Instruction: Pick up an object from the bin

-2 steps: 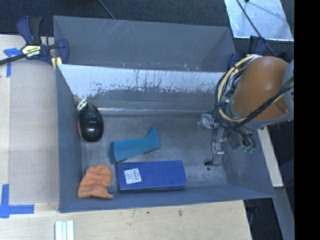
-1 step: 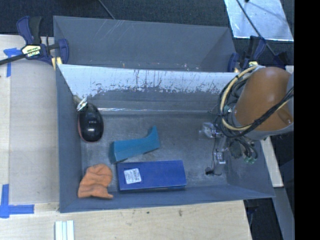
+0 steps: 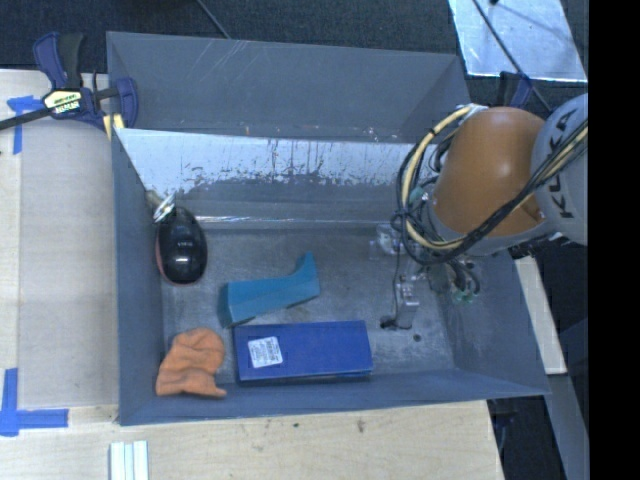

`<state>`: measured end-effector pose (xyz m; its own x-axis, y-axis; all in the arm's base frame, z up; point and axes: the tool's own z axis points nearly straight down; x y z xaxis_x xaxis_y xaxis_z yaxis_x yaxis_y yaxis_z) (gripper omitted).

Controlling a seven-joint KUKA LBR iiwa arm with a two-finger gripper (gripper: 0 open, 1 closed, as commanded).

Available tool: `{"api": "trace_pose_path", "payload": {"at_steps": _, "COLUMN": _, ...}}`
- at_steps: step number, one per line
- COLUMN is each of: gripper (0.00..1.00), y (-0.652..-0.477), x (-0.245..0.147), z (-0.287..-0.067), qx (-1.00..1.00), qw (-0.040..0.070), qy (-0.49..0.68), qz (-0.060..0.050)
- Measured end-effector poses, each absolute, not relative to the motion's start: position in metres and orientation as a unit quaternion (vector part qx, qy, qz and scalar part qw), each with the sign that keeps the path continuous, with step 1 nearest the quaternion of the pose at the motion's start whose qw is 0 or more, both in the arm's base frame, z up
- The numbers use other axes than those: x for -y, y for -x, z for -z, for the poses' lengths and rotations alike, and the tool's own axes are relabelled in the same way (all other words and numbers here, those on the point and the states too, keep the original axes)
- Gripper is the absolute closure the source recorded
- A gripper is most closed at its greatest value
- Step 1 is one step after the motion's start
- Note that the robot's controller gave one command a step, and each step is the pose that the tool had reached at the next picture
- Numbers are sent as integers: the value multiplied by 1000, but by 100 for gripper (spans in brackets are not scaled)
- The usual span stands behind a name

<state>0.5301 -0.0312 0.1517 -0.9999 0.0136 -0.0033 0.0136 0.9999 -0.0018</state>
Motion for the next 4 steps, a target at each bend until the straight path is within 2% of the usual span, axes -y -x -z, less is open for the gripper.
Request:
{"api": "trace_pose_path", "payload": {"at_steps": 1, "gripper": 0, "y": -539, "x": 0, "z": -201, "qx": -999, "qw": 0, "qy": -34, "qz": -1}}
{"api": "trace_pose_path", "payload": {"at_steps": 2, "gripper": 0, "y": -544, "x": -34, "z": -174, "qx": -1000, "qw": 8, "qy": 9, "qz": 0}}
{"api": "trace_pose_path", "payload": {"at_steps": 3, "gripper": 0, "y": -548, "x": -59, "z": -105, "qx": -1000, "qw": 5, "qy": 21, "qz": 0}}
{"api": "trace_pose_path", "payload": {"at_steps": 4, "gripper": 100, "y": -551, "x": -70, "z": -93, "qx": -1000, "qw": 11, "qy": 18, "qz": -3}}
